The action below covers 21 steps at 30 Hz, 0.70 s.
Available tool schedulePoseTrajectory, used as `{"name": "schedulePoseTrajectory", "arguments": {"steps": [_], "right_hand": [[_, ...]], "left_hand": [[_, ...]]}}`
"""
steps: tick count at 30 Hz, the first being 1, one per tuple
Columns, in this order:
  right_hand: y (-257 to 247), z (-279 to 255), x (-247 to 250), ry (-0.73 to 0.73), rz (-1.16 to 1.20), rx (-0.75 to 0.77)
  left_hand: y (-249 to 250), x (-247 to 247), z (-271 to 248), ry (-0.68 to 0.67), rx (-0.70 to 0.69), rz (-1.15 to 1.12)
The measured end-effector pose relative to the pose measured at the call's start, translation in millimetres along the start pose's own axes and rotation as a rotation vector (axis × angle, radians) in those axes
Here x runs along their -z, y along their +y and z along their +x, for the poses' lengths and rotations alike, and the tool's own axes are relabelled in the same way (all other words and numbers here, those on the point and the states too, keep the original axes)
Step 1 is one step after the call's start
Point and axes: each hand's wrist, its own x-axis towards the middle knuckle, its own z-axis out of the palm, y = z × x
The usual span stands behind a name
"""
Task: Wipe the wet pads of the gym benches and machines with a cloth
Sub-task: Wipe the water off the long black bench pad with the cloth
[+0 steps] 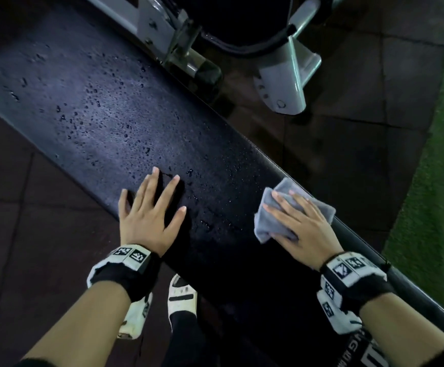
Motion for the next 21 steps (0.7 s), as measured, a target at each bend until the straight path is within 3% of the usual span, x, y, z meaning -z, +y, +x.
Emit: {"name": "schedulePoseTrajectory", "arguments": {"steps": [3,9,13,17,21], "right_hand": [[-1.5,-18.6,4.3,-0.017,-0.106,0.048],[-24.9,-32.7,-11.3,-0.018,-0.146,-0.125],[-49.2,-24.6,-27.2,-0.032,-0.165,0.087],[-70.0,15.7,-26.1,-0.045,-0.206,0.104],[-64.1,90.9,-12.5,-0.062,-0.268,0.086]], "left_hand": [[-23.3,2.2,7.8,-0.037,0.070,0.016],[-28.5,-1.2,11.1,-0.074,0.083,-0.015],[-29.9,-1.4,11.6,-0.067,0.074,-0.016],[-31.1,-4.4,12.1,-0.053,0.073,-0.011],[-31.5,-7.0,10.7,-0.028,0.070,-0.018]]}}
